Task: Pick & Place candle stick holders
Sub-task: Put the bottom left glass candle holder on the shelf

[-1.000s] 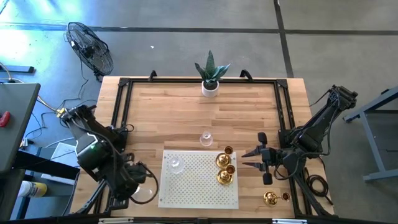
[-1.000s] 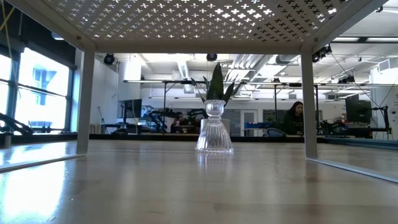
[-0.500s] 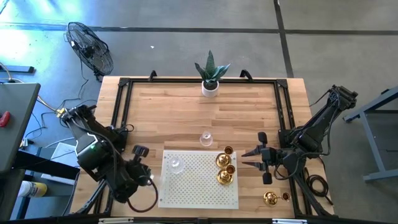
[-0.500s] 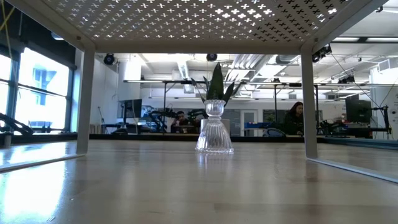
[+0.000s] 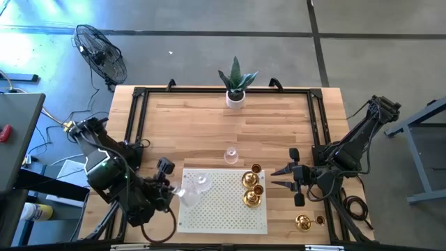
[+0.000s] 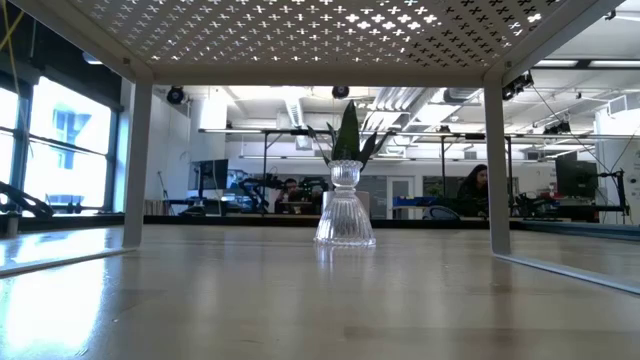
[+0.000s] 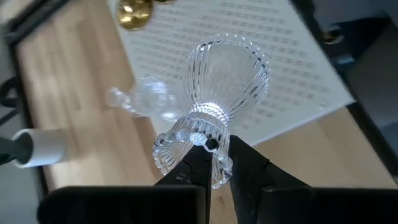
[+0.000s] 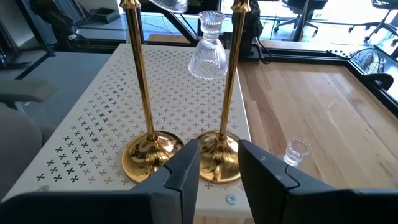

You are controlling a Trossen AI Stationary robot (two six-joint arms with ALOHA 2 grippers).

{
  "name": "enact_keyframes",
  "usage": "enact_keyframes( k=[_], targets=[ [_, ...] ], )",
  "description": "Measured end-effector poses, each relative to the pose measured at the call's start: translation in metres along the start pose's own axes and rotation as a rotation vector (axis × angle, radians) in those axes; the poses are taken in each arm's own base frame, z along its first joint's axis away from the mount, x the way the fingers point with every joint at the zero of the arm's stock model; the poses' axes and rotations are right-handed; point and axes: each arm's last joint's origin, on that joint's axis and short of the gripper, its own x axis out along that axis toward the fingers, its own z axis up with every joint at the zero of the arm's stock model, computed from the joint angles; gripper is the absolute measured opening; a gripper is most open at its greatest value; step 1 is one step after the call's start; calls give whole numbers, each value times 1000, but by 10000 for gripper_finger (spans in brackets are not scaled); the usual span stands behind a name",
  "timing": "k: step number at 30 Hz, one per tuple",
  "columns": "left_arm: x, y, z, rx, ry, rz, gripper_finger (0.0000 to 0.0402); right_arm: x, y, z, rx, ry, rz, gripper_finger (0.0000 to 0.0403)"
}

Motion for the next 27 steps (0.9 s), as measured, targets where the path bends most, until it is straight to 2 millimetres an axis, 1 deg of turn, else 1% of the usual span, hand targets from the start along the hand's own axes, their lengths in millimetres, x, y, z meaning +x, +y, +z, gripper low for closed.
enact_keyframes(
  k=[4,10,13,18,22,24,27],
  targets=[
    [0,-1,0,-4,2,-31,25,0,0,0,11,0,0,103],
    [-1,-4,11,36,-97,-92,25,0,0,0,19,0,0,103],
    [-2,-4,13,48,-101,-92,25,0,0,0,19,-3,-10,103],
    [2,-7,21,119,-58,-47,25,0,-1,0,19,-7,-20,103],
    [-2,-5,25,127,5,-19,25,0,-1,0,19,-9,-28,103],
    [0,-5,31,92,4,-32,25,0,-1,0,18,-9,-28,103],
    [4,-5,36,117,12,-93,25,0,-1,0,15,-5,-30,103]
  ],
)
